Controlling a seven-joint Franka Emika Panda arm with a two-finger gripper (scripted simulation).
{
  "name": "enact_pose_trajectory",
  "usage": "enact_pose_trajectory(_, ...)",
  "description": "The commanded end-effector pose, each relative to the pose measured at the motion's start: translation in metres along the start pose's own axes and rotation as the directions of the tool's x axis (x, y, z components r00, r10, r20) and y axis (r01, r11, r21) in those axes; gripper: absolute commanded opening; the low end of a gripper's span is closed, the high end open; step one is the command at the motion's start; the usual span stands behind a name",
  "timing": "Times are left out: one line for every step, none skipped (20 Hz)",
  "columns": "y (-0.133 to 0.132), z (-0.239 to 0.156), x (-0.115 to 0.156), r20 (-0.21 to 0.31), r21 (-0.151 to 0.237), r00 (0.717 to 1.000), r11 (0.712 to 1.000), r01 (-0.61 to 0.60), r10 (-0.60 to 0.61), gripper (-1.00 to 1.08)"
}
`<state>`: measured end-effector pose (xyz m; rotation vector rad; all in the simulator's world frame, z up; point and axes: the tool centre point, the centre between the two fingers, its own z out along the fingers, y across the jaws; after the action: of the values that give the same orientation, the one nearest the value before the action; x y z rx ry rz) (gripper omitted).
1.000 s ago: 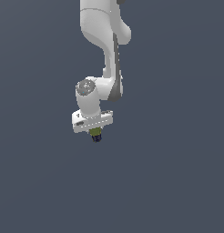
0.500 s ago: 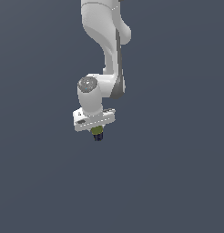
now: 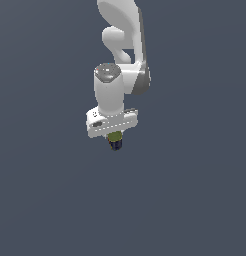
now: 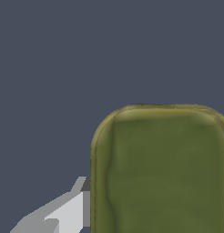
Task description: Pick up the object and move it to a goal position.
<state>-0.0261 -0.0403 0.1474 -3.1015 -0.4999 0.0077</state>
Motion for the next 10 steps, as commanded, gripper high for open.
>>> enact_pose_trajectory(-0.012, -0.027, 0.010, -0.004, -0.003, 1.000, 1.000, 0.000, 0.000, -1.00)
enact_pose_trajectory(-0.018, -0.038, 0.013, -0.004, -0.003, 1.000, 1.000, 0.000, 0.000, -1.00)
enact_pose_trajectory(-0.023, -0.048, 0.017, -0.004, -0.003, 1.000, 1.000, 0.000, 0.000, -1.00)
enact_pose_trajectory(-0.028, -0.059, 0.021, -0.004, -0.003, 1.000, 1.000, 0.000, 0.000, -1.00)
enact_pose_trajectory(-0.033, -0.069, 0.025, -0.004, -0.003, 1.000, 1.000, 0.000, 0.000, -1.00)
enact_pose_trajectory(-0.039, -0.080, 0.028, -0.004, -0.003, 1.000, 1.000, 0.000, 0.000, -1.00)
enact_pose_trajectory(-0.044, -0.090, 0.032, -0.004, -0.003, 1.000, 1.000, 0.000, 0.000, -1.00)
enact_pose_trajectory(-0.049, -0.100, 0.036, -0.004, -0.003, 1.000, 1.000, 0.000, 0.000, -1.00)
enact_pose_trajectory(-0.054, -0.111, 0.040, -0.004, -0.003, 1.000, 1.000, 0.000, 0.000, -1.00)
enact_pose_trajectory(-0.059, -0.121, 0.043, -0.004, -0.003, 1.000, 1.000, 0.000, 0.000, -1.00)
